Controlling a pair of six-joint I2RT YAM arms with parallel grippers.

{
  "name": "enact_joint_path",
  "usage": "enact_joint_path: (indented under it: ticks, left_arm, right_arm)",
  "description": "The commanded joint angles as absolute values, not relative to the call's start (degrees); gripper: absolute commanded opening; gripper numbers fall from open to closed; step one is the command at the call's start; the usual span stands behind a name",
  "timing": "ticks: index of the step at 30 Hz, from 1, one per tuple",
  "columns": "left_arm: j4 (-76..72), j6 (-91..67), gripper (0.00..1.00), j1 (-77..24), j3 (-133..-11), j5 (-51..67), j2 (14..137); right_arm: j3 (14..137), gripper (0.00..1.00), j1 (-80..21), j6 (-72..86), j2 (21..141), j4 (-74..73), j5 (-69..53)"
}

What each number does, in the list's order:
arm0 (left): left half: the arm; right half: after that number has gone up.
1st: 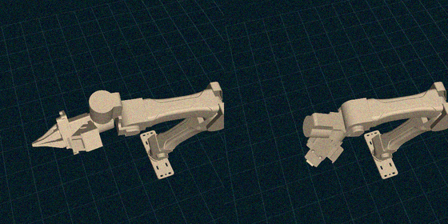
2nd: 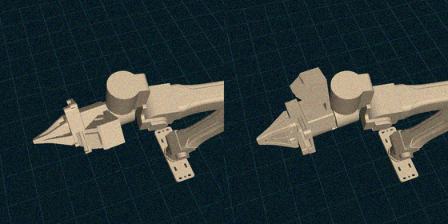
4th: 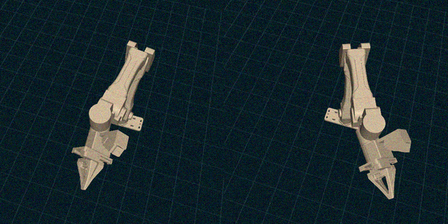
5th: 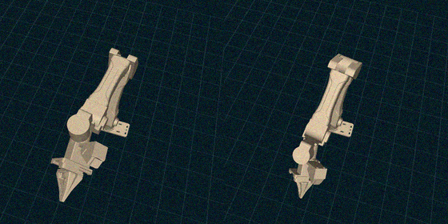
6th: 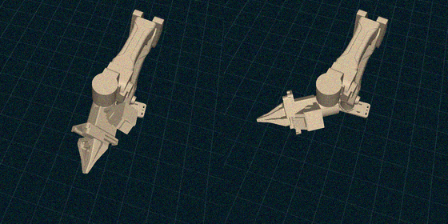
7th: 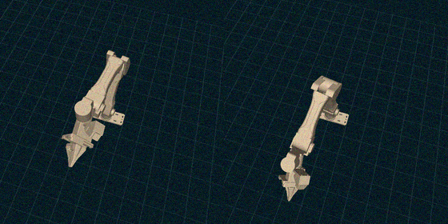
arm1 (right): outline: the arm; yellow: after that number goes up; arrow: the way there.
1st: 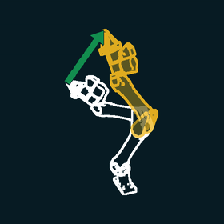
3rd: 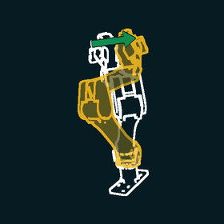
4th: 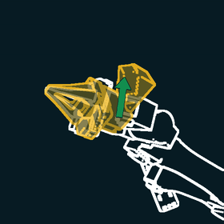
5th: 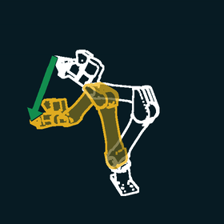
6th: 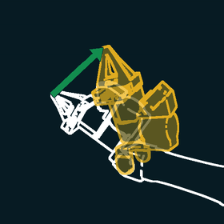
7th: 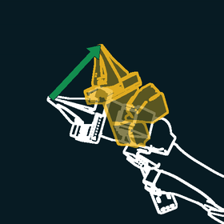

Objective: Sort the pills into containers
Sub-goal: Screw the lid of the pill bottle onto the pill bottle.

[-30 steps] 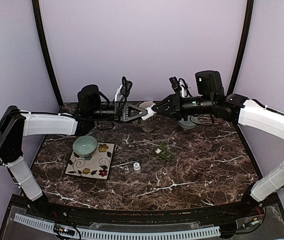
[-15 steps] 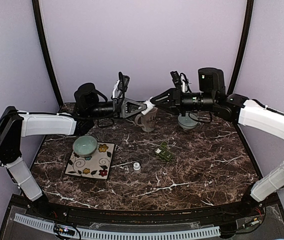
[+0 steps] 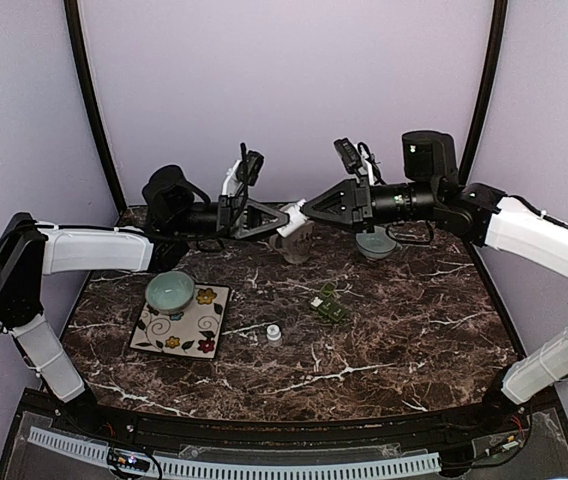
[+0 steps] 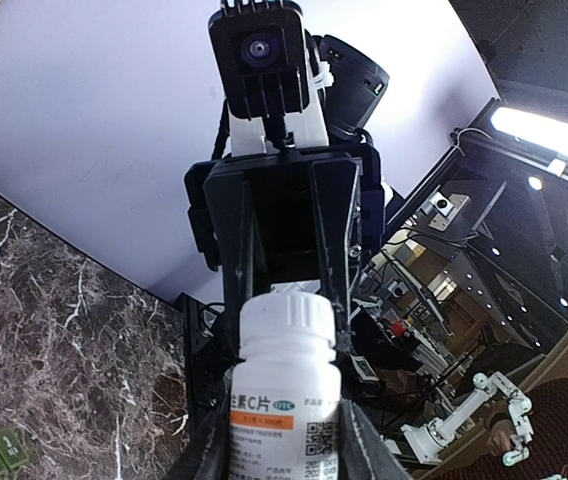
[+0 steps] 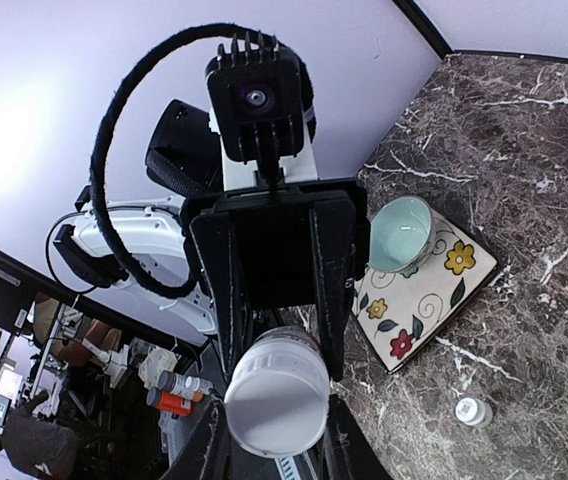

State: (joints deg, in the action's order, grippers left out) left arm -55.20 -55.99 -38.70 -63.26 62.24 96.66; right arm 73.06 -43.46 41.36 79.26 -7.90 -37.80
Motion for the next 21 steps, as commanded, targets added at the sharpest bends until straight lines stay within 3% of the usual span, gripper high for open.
enact_joint_path:
  ticks: [1,15,21]
  left_arm:
    - [-57.92,-57.35,0.09,-40.7,-64.51,66.15,95.87]
    - [-70.55,-68.74,0.09,-40.62,-66.07,68.07,100.79]
    - [-64.07,-62.16,0.09,-40.69,-65.92,66.15,98.95]
  right_arm:
    - [75.17,0.04,-45.38,35.97,80.5,-14.3,-41.0]
    - [75.23,0.04,-46.52,31.71,79.41,-15.84,-39.56]
    - [75.6,0.04,-47.05,33.34,80.21,-15.94,-37.81]
